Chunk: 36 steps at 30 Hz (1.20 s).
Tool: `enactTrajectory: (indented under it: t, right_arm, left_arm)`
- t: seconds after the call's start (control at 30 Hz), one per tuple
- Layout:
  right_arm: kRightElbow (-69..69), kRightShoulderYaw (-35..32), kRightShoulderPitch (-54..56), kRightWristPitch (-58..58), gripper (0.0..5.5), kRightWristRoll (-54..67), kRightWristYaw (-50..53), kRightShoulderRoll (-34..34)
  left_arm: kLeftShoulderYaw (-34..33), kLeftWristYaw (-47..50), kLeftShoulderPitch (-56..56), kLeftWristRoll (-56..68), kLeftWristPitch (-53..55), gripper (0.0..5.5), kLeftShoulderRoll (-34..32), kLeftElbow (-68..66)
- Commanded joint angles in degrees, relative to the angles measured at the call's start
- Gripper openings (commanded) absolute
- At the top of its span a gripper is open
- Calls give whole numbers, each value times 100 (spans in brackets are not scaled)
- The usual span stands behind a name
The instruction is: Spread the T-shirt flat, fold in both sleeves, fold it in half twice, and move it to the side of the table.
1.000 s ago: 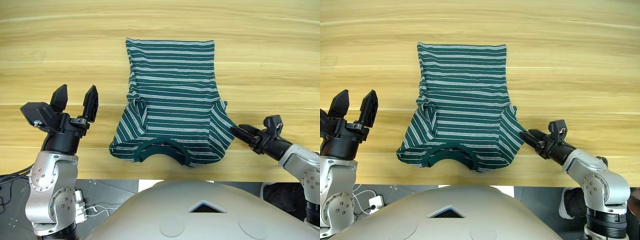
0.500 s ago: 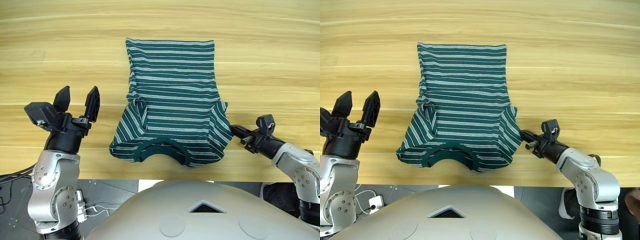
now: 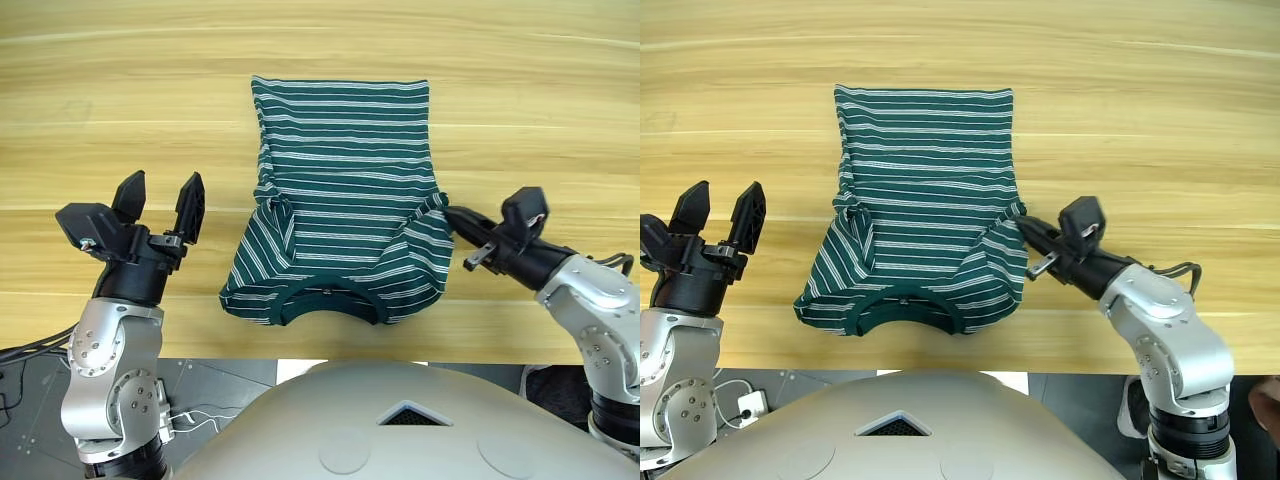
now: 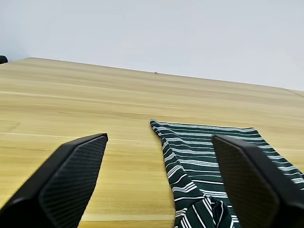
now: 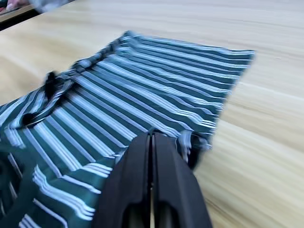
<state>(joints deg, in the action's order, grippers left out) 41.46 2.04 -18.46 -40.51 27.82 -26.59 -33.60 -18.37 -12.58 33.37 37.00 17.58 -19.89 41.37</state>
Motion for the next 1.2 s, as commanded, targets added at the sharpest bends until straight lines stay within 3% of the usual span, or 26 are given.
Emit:
enactTrajectory:
  t: [0.03,0.17,0.37,0.6,0.8,0.97,1.2]
  right_arm:
    - [99,646,-52,514,2,-802,-266,-485]
    - [-109,1449,65,1430,2,-1967,-576,-956]
    - [-498,2045,305,2066,2,-2485,-674,-594]
    - [-1123,2355,492,2337,2,-2863,-510,-58]
    - [-1403,2330,416,2314,2,-2993,-562,6]
    - [-1170,2142,241,2082,2,-2006,-1354,-89]
    - [-547,1302,-114,1224,139,1028,-2757,-211]
  left_arm:
    - [161,-121,67,-240,20,408,-29,169]
    - [295,-198,94,-414,4,408,14,114]
    - [405,-313,0,-556,-45,408,62,-97]
    - [497,-417,1,-643,-96,408,161,-170]
    - [526,-460,80,-686,-122,408,210,-147]
    - [563,-452,43,-738,-104,408,222,-174]
    - [668,-463,-48,-875,-82,408,214,-266]
